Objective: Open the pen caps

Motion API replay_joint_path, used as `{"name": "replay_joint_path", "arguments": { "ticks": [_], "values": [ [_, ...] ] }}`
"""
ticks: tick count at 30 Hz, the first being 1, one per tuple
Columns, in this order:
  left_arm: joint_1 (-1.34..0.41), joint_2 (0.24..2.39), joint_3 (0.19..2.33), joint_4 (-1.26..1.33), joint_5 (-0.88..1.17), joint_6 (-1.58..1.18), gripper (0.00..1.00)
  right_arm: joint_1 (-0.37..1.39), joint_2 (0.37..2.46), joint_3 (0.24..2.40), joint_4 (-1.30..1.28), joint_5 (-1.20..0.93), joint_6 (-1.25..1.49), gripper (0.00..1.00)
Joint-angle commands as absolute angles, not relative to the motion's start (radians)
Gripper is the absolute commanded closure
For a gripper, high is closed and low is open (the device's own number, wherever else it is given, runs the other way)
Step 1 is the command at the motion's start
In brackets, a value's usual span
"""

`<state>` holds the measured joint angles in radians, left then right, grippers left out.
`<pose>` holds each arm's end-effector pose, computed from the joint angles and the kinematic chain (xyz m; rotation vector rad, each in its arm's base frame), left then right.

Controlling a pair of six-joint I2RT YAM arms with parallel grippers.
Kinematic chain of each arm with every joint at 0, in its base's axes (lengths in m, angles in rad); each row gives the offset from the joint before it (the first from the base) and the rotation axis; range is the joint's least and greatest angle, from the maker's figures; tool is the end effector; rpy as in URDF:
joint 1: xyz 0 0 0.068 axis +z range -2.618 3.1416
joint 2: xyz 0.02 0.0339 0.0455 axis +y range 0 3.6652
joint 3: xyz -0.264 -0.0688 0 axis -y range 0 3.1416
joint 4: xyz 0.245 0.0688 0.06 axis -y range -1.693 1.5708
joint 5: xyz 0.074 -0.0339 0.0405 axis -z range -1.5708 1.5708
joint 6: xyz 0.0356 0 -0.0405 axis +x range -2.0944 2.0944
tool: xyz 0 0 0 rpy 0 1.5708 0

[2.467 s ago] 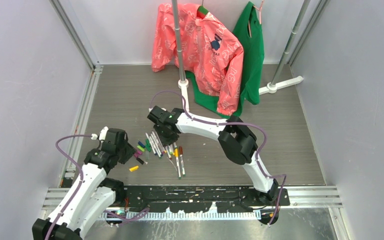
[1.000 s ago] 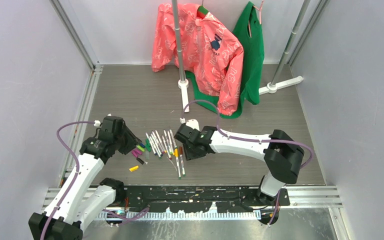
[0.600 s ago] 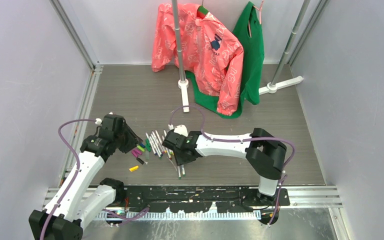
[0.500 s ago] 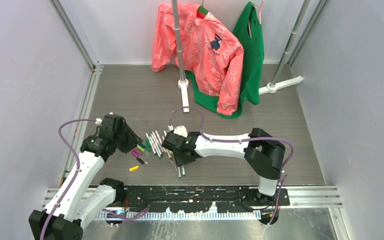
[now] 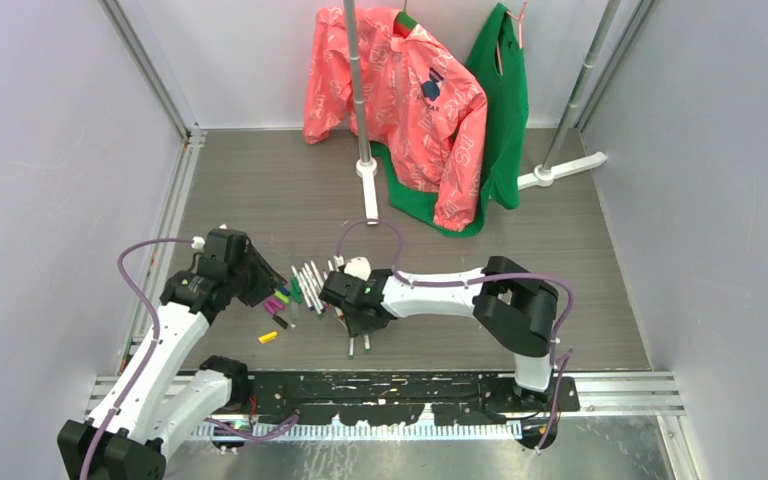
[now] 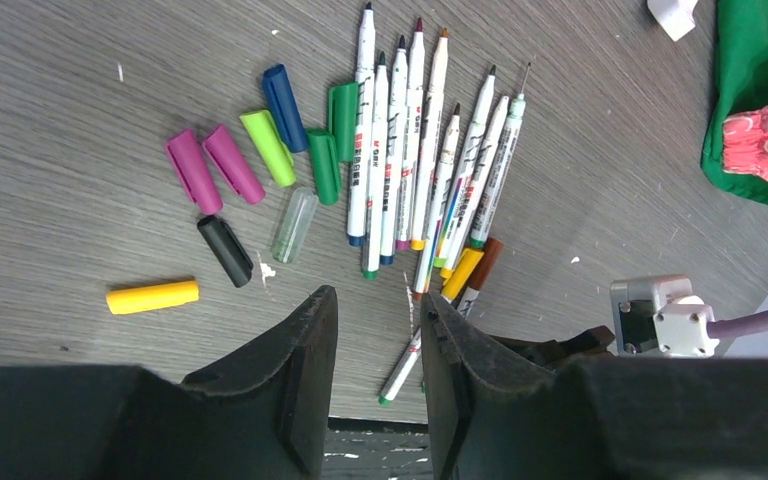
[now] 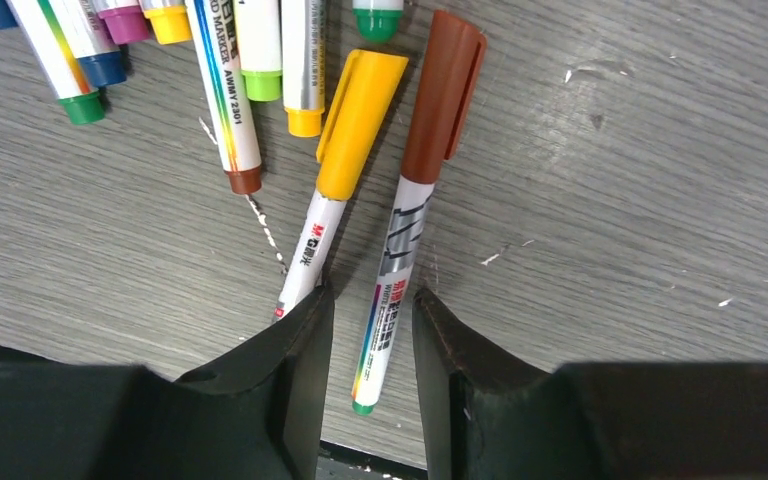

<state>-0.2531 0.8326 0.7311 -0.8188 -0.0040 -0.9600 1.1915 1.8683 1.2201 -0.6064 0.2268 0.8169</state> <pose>0.1535 -0.0396 0.2564 -0.8884 2.4030 -0.4883 0.1417 0.3340 0.1625 -0.4673 2.7361 0.2037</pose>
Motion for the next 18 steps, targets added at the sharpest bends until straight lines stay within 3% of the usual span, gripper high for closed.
{"name": "replay_joint_path", "arguments": {
  "ticks": [1,9,15,18],
  "values": [
    [-0.255,0.822,0.751,-0.777,0.023,-0.939,0.63,1.203,1.874,1.215,-0.563,0.248,0.857,0.6],
    [-0.255,0.814,0.764,-0.777,0.022,-0.93,0.63,1.234,1.882,1.131,-0.549,0.249,0.933,0.65],
    [-0.255,0.823,0.769,-0.774,0.037,-0.928,0.63,1.245,1.864,1.057,-0.541,0.241,0.996,0.75],
    [-0.255,0.82,0.762,-0.77,0.043,-0.931,0.63,1.247,1.847,1.042,-0.546,0.246,1.004,0.85]
  ]
}}
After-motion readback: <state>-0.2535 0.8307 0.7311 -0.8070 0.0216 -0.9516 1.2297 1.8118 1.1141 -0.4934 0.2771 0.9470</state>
